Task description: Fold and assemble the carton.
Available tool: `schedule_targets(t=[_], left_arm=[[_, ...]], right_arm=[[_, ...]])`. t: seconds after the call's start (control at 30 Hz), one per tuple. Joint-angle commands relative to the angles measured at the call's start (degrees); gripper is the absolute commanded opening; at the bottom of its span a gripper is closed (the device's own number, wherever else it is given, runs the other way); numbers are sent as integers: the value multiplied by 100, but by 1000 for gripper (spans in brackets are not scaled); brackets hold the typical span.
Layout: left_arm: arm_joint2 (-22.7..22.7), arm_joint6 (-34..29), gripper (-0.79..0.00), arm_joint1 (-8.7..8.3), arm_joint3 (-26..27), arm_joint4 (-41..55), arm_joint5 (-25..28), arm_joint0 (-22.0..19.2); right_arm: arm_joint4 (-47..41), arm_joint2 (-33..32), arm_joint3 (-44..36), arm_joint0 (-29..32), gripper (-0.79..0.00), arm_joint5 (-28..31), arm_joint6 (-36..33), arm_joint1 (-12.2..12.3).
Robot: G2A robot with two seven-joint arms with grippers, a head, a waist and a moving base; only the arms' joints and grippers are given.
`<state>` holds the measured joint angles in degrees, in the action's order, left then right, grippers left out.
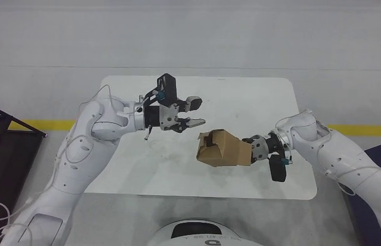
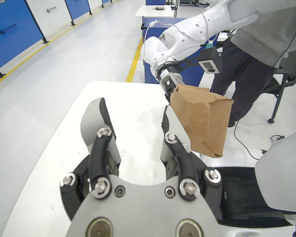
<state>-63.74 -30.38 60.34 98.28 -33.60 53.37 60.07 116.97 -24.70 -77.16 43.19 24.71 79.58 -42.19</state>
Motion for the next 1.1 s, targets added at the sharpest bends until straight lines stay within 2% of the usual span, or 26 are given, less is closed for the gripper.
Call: schedule_targets(t=[0.0,0.07,0.13,0.27,0.4,0.63,0.83,1.07], left_arm=[[2,56,-142,-1,-70,12,-30,-5],[7,146,-108,0,-118,38,-50,7],[-1,234,-108,-1,-163,61,-64,18],[17,348,-142,-3,-256,201,-6,33],[136,286,-172,2,-378,325,88,-44],[340,243,-123,18,-570,491,234,-159],[484,270,-132,27,-553,672,397,-200],[650,178,-52,15,-459,844,463,-257]], right_arm=[[19,0,0,1,-785,0,-1,-1],[19,0,0,1,-785,0,-1,-1],[19,0,0,1,-785,0,-1,-1],[85,22,-122,95,-785,-95,-157,-18],[195,-34,-7,24,-785,-231,29,-47],[111,-106,187,-92,-785,-250,249,-114],[105,-30,284,-192,-785,-196,196,-184],[32,100,401,-279,-785,-233,232,-242]])
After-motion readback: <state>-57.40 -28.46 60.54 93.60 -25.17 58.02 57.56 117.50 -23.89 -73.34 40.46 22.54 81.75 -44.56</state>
